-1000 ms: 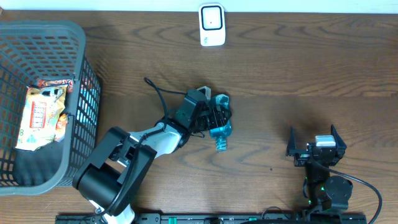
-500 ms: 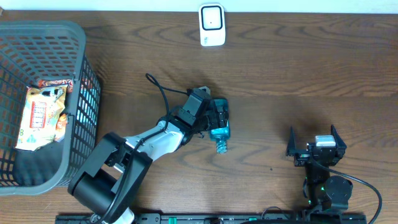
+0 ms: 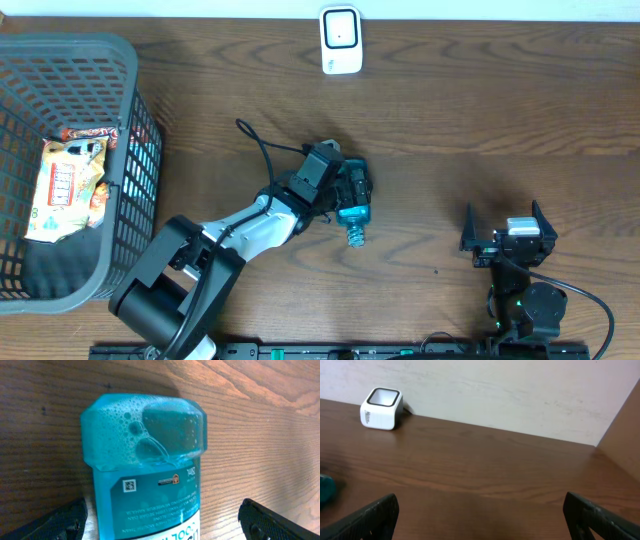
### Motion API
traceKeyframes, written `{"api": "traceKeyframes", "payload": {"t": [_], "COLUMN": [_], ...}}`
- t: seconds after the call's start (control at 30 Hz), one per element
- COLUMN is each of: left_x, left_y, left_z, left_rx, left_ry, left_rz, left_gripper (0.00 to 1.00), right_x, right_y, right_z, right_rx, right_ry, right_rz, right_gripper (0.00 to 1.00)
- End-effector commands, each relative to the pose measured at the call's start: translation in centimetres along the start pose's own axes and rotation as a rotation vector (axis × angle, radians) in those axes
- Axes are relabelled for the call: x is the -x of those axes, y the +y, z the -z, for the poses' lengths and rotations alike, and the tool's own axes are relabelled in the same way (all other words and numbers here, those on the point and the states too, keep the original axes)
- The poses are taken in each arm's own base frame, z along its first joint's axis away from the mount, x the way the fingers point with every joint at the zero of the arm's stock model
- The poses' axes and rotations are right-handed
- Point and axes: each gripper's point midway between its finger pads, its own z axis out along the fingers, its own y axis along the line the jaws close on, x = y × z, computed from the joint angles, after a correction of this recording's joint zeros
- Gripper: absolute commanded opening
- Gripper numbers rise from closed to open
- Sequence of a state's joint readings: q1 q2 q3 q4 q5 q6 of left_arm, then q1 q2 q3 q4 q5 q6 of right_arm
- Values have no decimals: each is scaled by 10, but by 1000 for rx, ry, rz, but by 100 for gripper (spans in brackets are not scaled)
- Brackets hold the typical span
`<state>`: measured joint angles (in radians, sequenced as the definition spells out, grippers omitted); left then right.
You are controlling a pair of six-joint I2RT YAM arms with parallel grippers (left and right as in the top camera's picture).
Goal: Scan the item barcode
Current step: 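Lower the bottle onto the table center and open the left gripper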
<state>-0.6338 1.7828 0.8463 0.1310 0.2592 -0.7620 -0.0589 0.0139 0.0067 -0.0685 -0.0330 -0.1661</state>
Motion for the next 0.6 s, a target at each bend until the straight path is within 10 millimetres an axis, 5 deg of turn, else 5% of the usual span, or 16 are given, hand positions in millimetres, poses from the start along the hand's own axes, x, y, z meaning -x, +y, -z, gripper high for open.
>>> {"api": "traceKeyframes", "payload": {"t": [0.0,0.33,0.57], "left_x": [-35,-35,-9], "left_y": [36,46,23], "left_z": [-11,-9,16], "left_rx": [104,146,90], "left_ry": [104,104,18], "left_rz": [13,-88,-200], "left_gripper": [98,98,98], "right_x": [-1,-1,-1], "right_y": [2,2,2], "right_z": [0,0,0], "right_rx": [9,9,9], "right_ry": [2,3,2], "right_rz": [8,8,8], "right_gripper": [99,99,99]}}
